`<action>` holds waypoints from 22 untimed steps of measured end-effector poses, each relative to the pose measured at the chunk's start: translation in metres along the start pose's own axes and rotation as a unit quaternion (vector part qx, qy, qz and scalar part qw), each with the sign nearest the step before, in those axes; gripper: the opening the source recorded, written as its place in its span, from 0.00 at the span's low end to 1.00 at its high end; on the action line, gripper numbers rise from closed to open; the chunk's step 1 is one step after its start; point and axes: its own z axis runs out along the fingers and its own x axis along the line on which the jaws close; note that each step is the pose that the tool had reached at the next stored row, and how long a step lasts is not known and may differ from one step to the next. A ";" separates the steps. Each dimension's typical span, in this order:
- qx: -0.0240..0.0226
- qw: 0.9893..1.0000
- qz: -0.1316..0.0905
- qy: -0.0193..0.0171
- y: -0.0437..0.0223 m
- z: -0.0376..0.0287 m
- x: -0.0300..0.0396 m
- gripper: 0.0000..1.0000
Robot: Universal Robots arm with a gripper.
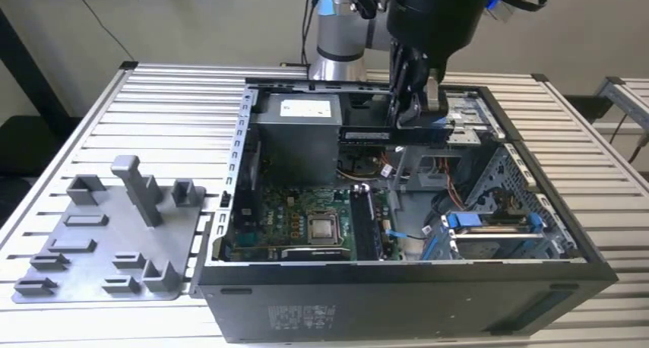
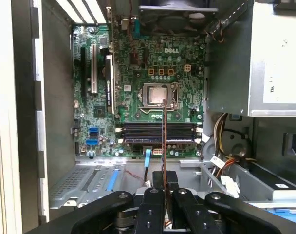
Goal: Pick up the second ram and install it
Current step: 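Pick up the second ram and move it above second insertion slot, then insert the second ram into the second slot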
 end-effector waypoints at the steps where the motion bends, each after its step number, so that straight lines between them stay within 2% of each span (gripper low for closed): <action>1: 0.000 1.000 0.000 0.000 0.0013 0.0003 -0.0034 0.14; 6: 0.000 1.000 0.000 0.000 0.0062 0.0015 -0.0192 0.14; 13: 0.000 1.000 0.000 0.000 0.0073 0.0026 -0.0359 0.14; 22: 0.000 1.000 0.000 0.000 0.0074 0.0028 -0.0368 0.14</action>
